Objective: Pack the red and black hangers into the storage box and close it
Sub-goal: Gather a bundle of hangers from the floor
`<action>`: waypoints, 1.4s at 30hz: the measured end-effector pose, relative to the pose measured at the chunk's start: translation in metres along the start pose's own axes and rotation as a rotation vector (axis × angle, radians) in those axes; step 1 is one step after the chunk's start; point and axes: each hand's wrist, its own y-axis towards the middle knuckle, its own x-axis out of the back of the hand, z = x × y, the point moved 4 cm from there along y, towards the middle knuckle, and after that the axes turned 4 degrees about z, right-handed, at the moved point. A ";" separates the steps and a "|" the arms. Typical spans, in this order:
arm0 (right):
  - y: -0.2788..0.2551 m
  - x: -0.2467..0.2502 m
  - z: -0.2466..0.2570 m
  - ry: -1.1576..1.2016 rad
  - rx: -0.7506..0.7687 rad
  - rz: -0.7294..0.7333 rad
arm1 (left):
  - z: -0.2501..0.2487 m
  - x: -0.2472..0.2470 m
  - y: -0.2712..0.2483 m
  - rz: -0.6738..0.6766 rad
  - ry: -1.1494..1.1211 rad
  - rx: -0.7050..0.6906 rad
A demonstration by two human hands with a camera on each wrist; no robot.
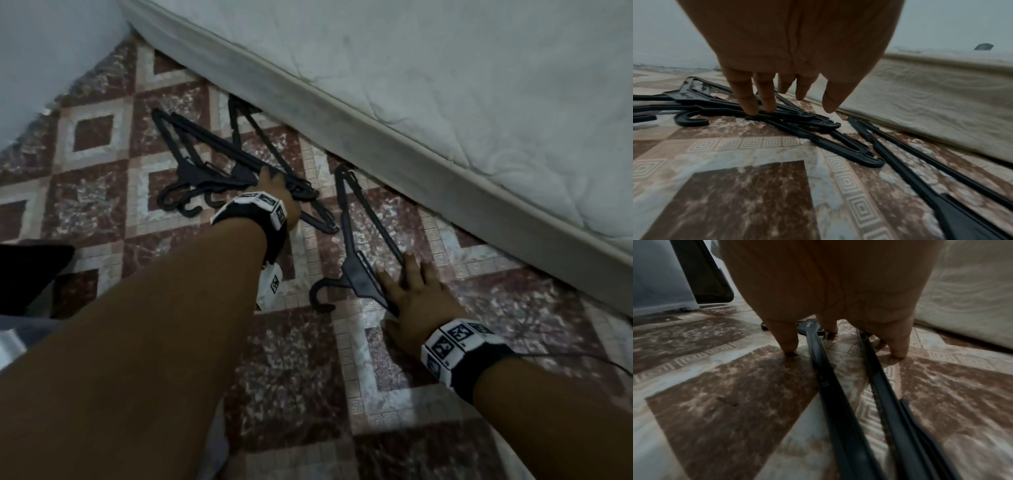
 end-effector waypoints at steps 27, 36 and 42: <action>-0.010 -0.006 -0.005 0.133 0.000 -0.176 | -0.010 -0.031 -0.053 -0.251 -0.091 -0.095; -0.008 -0.005 -0.001 0.095 -0.022 -0.175 | -0.021 -0.039 -0.056 -0.044 0.295 -0.255; -0.021 -0.003 -0.004 0.121 -0.055 -0.167 | -0.042 -0.093 -0.147 -0.107 -0.070 -0.154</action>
